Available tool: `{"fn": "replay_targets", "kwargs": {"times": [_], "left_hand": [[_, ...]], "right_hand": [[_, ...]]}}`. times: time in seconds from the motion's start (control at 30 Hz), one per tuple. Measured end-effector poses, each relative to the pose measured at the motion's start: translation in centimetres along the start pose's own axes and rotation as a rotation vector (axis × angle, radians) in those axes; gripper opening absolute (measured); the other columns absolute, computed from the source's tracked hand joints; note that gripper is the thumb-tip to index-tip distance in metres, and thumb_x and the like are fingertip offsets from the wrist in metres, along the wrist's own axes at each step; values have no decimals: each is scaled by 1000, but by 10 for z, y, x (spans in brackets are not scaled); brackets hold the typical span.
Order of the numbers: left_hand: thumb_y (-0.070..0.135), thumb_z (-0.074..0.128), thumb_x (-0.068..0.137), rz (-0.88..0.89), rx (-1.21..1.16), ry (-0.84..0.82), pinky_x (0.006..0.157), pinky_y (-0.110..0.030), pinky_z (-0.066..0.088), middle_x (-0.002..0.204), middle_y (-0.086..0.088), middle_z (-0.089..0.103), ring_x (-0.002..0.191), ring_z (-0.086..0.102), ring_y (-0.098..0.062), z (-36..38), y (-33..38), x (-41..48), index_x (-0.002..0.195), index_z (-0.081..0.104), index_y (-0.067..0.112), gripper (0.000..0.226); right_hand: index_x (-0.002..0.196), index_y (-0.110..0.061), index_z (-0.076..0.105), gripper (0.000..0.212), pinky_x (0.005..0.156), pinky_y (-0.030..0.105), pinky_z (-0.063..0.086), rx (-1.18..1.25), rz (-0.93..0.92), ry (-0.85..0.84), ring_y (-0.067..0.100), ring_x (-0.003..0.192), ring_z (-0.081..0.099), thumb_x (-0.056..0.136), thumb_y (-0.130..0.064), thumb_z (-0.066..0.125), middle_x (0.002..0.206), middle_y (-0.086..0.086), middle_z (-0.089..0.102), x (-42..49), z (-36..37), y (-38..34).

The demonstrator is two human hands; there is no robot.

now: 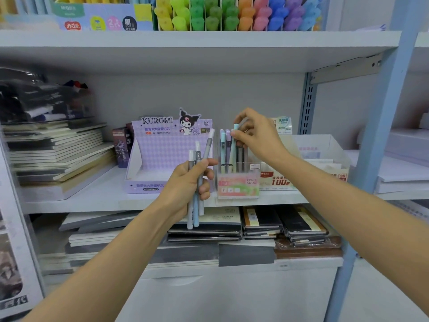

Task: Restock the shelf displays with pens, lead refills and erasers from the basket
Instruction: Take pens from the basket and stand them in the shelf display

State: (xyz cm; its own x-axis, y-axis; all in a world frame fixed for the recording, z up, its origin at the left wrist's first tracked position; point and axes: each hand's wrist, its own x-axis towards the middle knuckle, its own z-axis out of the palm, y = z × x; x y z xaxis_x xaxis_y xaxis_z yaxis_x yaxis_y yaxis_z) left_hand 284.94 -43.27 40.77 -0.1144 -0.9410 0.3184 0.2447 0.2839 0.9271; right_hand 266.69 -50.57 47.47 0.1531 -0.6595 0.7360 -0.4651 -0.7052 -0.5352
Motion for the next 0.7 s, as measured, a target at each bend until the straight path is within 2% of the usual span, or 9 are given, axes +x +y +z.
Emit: {"fn": "replay_targets", "kwargs": {"times": [0.13, 0.27, 0.3, 0.37, 0.43, 0.47, 0.57, 0.7], "left_hand": [[20, 44, 103, 28, 47, -8, 42, -21, 40, 65, 1, 57, 43, 42, -9, 2, 3, -3, 108, 65, 4, 27], [20, 44, 104, 50, 111, 13, 48, -24, 49, 63, -1, 58, 46, 49, -11, 2, 5, -5, 105, 67, 4, 28], [20, 44, 104, 51, 119, 19, 51, -25, 51, 62, -1, 59, 47, 51, -12, 3, 5, -5, 103, 68, 5, 28], [20, 45, 103, 45, 119, 28, 56, -26, 54, 63, -2, 61, 52, 56, -14, 4, 5, -6, 102, 69, 5, 29], [21, 45, 103, 35, 127, 28, 60, -27, 55, 66, -4, 64, 57, 60, -16, 7, 4, -6, 102, 69, 5, 29], [22, 46, 103, 30, 127, 22, 61, -27, 56, 67, -4, 65, 59, 61, -16, 9, 4, -7, 103, 69, 4, 29], [23, 45, 103, 9, 105, -21, 62, -28, 57, 74, -8, 70, 63, 65, -18, 17, 5, -8, 104, 68, 4, 29], [26, 44, 103, -8, 142, -26, 70, -28, 60, 95, -11, 76, 88, 73, -23, 23, 6, -11, 106, 68, 8, 30]], "right_hand": [[88, -17, 67, 12, 66, 32, 48, -213, -21, 51, 10, 66, 54, 82, -22, 76, 73, -5, 59, 3, 11, 5], [98, -18, 74, 15, 68, 30, 45, -308, 7, 6, 8, 69, 52, 88, -28, 69, 74, -6, 57, 4, 10, 5], [101, -18, 74, 18, 69, 28, 43, -277, 4, 12, 3, 70, 52, 90, -29, 66, 77, -7, 58, 3, 8, 2], [108, -17, 72, 23, 71, 23, 42, -39, 46, -3, -2, 70, 53, 94, -31, 61, 82, -12, 63, -3, 2, -5], [105, -18, 72, 24, 61, 20, 43, 269, 161, -103, 0, 67, 56, 96, -34, 57, 79, -14, 68, -11, -4, -13], [105, -18, 72, 24, 55, 19, 42, 370, 198, -175, 2, 69, 59, 97, -33, 56, 83, -11, 72, -15, -5, -16], [115, -11, 68, 23, 51, 17, 43, 497, 181, -297, 5, 74, 63, 98, -20, 56, 92, -2, 73, -25, -7, -23], [104, -6, 67, 15, 50, 18, 44, 558, 197, -221, 10, 71, 63, 95, -16, 60, 85, 5, 70, -28, -12, -28]]}}
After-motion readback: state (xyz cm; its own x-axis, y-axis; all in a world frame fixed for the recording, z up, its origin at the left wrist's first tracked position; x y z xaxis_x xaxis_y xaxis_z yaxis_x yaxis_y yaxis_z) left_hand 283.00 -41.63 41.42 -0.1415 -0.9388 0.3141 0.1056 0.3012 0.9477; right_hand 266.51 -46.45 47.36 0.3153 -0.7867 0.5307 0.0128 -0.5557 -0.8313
